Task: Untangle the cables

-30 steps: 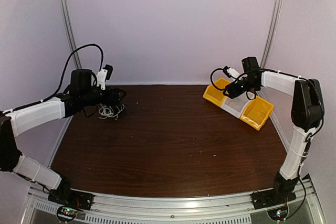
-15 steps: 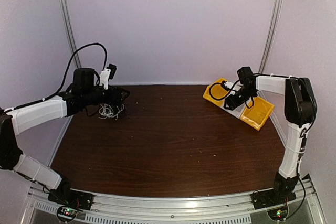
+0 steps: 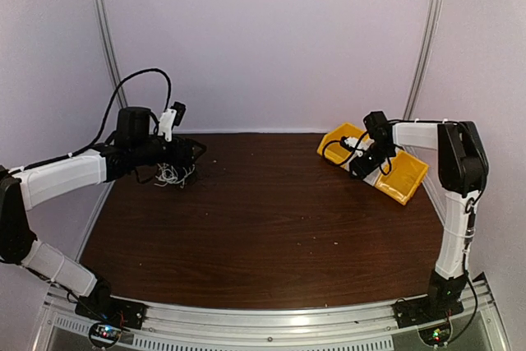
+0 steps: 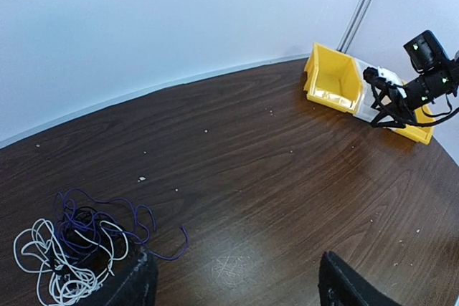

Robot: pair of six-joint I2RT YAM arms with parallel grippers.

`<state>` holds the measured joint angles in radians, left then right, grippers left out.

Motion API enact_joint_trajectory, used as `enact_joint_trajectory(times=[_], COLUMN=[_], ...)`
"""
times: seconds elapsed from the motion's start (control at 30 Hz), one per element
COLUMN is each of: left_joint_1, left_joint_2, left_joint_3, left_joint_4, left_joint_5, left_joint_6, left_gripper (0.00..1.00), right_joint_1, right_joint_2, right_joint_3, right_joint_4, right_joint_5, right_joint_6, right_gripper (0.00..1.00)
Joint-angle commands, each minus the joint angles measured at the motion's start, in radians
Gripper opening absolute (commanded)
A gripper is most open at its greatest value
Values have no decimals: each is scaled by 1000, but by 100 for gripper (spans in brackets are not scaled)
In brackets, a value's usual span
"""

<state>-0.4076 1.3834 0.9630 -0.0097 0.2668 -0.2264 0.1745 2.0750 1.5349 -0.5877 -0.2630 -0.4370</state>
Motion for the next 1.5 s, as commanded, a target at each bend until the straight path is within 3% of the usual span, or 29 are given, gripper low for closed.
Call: enact_joint_trajectory(times=[0.0,0.13,0.6,0.93,0.97,1.17,1.33,1.47], left_joint_1=[-4,-4,-11,-17,-17,-17,-16,-3], left_joint_2=[8,7,9,-2,-3,-5,14,28], left_joint_3=[35,35,30,29,29,31,51,61], left_joint_4=[24,24,27,27,27,14,-36,-67], left_joint_5=[16,30,38,-17,-18,-127,-264,-425], left_joint_6=[11,22,19,9,9,16,9,0], left_gripper=[79,79,79,79,79,80,82,90], right_joint_1=[51,122,495,565,567,568,552,474], right_joint_2=[-5,-31,-197,-226,-230,-296,-432,-513], right_joint_3=[5,-62,-361,-377,-379,-323,-272,-254], right_joint_4=[-14,-3,70,21,28,-16,-64,-71], right_joint_5=[34,61,165,185,193,143,118,-14], right_joint_6=[-43,-84,-279,-328,-328,-306,-283,-212], right_gripper=[41,30,14,10,12,45,54,57])
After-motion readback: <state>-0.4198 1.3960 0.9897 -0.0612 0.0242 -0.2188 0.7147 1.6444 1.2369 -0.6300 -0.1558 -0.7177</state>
